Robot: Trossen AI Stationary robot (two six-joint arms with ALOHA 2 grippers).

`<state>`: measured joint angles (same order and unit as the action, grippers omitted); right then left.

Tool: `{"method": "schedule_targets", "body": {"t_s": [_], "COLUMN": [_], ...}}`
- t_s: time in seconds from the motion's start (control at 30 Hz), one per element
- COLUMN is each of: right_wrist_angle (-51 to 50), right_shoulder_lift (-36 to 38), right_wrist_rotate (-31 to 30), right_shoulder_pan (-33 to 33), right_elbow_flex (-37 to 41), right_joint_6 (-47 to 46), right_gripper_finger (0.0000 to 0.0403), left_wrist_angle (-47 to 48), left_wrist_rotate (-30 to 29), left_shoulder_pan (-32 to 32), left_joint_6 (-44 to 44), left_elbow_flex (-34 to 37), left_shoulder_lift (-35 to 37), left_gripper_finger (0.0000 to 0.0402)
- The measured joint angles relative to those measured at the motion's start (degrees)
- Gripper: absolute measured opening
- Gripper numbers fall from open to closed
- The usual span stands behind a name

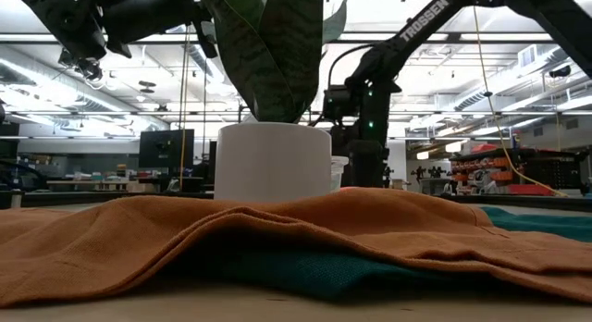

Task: Pick and placing Produce into tupperware
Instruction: Put the orange carrot into the transparent bin

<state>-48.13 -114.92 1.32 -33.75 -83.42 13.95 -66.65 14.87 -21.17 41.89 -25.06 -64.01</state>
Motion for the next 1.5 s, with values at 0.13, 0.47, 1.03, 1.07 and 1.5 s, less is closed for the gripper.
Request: {"method": "schedule_targets", "body": {"t_s": [0.13, 0.47, 1.03, 1.07, 1.5], "right_wrist_angle": [-0.06, 0.64, -0.01, -0.02, -0.08], "right_shoulder_lift": [-0.78, -2.54, -2.13, -2.13, -1.63], "right_wrist_rotate": [1.01, 2.96, 3.32, 3.32, 3.3], "right_shoulder_pan": [-0.29, -0.23, -0.65, -0.65, -0.6], "right_elbow_flex": [-0.02, -0.02, -0.02, -0.02, -0.02], "right_joint_6": [-0.15, -0.39, -2.22, -2.34, -4.67], "right_gripper_finger": [0.032, 0.0287, 0.011, 0.0104, 0.0097], "left_wrist_angle": [0.02, 0.02, 0.04, 0.05, 0.07], "left_wrist_rotate": [0.0, 0.0, 0.0, 0.0, 0.42], "left_shoulder_pan": [0.0, 0.0, 0.0, 0.0, 0.02], "left_joint_6": [0.57, 0.53, 0.46, 0.46, 0.53], "left_elbow_flex": [0.0, 0.0, -0.02, -0.02, -0.02], "left_shoulder_lift": [0.0, 0.0, 0.0, 0.0, 0.0], "left_gripper_finger": [0.0018, 0.0008, 0.0011, 0.0009, 0.0017]}}
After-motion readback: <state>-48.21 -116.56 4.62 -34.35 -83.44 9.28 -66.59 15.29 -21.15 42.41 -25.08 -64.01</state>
